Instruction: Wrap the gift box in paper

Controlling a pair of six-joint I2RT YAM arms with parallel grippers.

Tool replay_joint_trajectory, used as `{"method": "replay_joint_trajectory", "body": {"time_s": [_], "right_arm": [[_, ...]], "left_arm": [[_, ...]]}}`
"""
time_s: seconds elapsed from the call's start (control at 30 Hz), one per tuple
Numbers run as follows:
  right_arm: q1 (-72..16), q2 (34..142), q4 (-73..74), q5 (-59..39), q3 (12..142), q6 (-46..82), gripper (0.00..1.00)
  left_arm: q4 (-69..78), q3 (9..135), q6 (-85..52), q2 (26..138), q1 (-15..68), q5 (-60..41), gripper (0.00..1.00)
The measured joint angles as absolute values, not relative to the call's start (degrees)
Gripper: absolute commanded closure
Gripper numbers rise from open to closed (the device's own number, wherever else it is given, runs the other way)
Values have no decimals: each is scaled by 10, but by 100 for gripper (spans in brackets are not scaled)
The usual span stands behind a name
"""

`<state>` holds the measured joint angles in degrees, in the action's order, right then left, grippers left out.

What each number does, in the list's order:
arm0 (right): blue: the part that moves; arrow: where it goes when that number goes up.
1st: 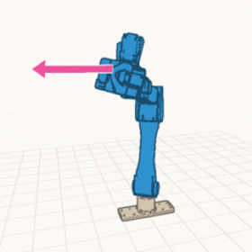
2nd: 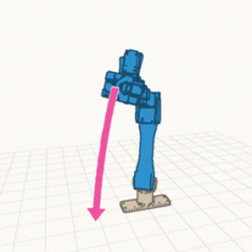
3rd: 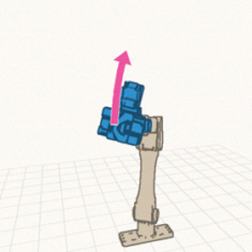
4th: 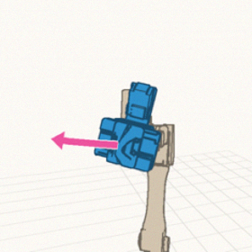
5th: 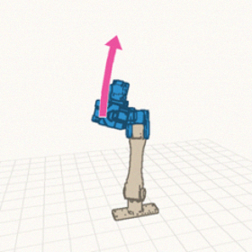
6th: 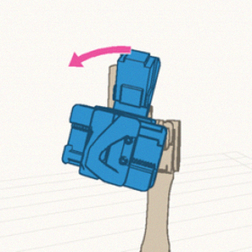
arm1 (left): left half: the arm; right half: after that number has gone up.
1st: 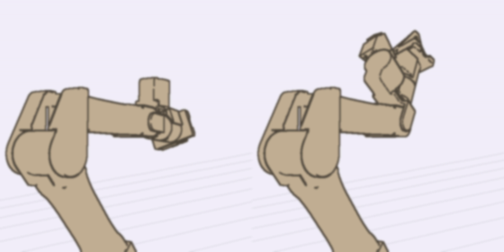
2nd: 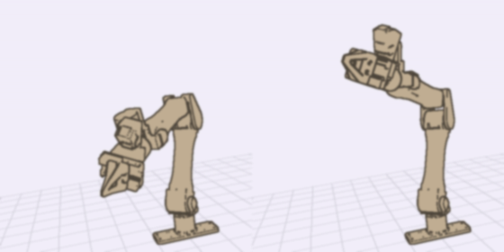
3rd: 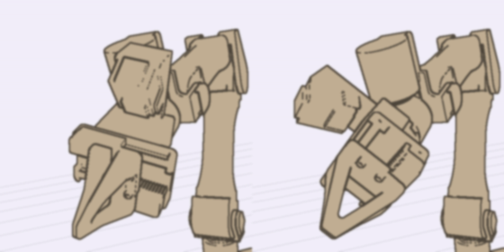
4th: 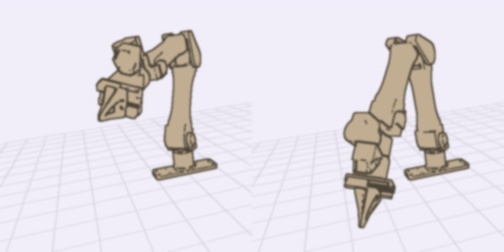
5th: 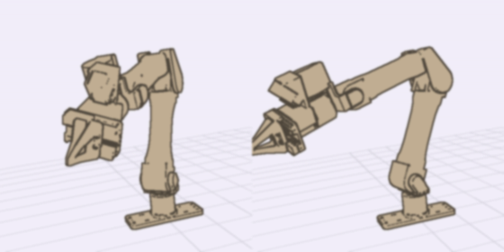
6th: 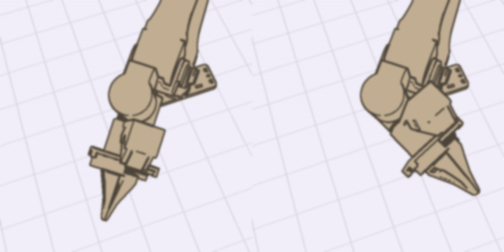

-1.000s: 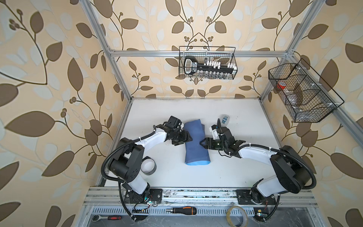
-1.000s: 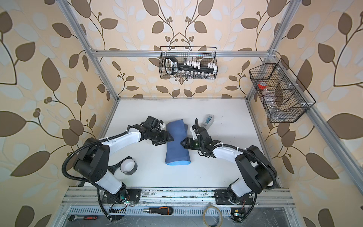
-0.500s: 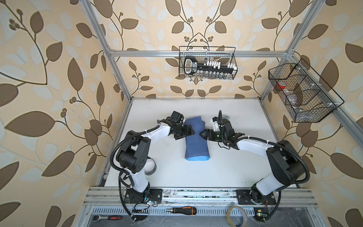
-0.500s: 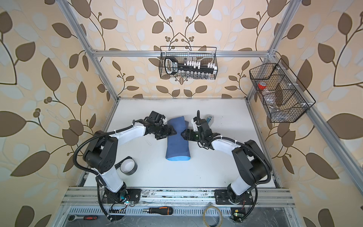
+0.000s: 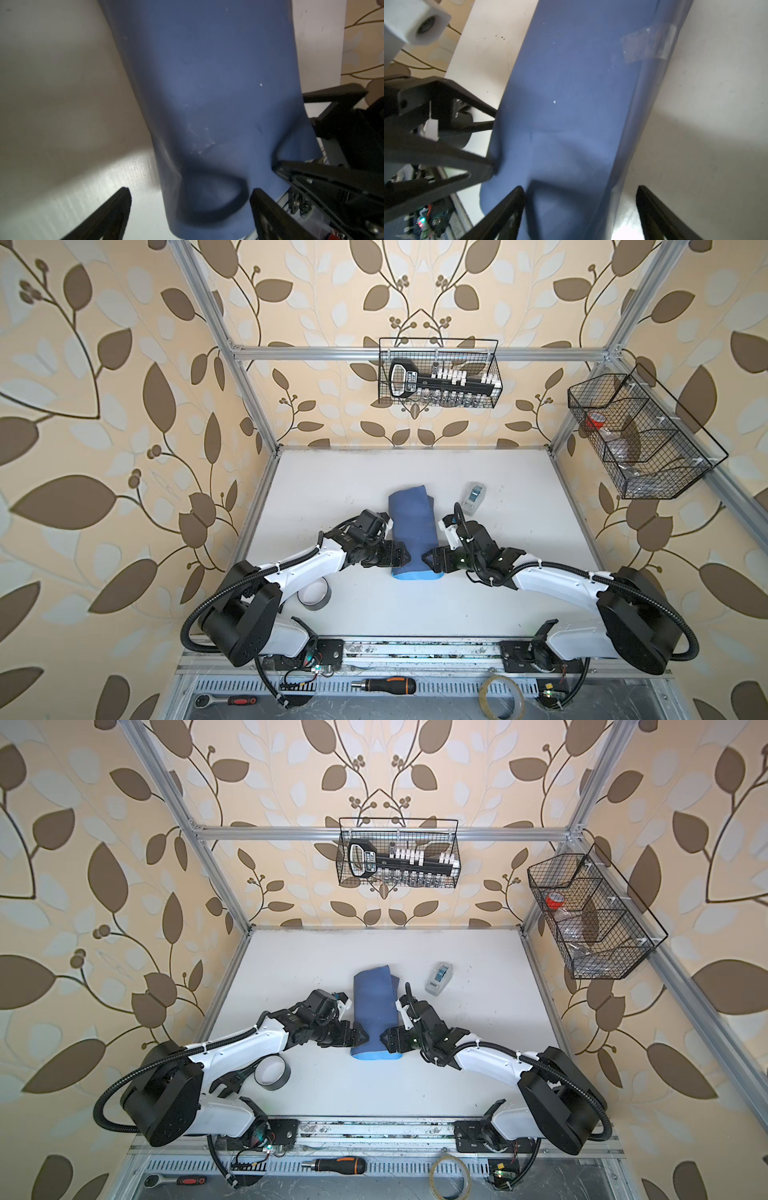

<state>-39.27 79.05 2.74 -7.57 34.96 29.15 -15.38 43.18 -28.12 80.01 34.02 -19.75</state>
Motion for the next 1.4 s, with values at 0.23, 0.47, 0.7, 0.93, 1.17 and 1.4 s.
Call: {"method": "replay_joint_trajectory", "body": {"time_s": [0.23, 0.47, 0.7, 0.93, 1.17, 1.4], "right_arm": [[-394, 828, 29, -31, 350, 278, 26], [-411, 845, 43, 7, 350, 269, 31], [-426, 845, 58, 43, 350, 267, 36], [-451, 857, 79, 105, 346, 270, 44], [-460, 865, 107, 145, 328, 272, 51], [-461, 878, 129, 159, 326, 274, 55]], "left_arm": [[-133, 432, -270, 845, 345, -156, 11], [-105, 429, -266, 867, 351, -127, 13], [-81, 423, -260, 867, 361, -90, 15], [-63, 410, -260, 875, 378, -55, 15], [-39, 392, -260, 866, 390, -39, 15], [-27, 371, -259, 850, 399, -24, 24]]}}
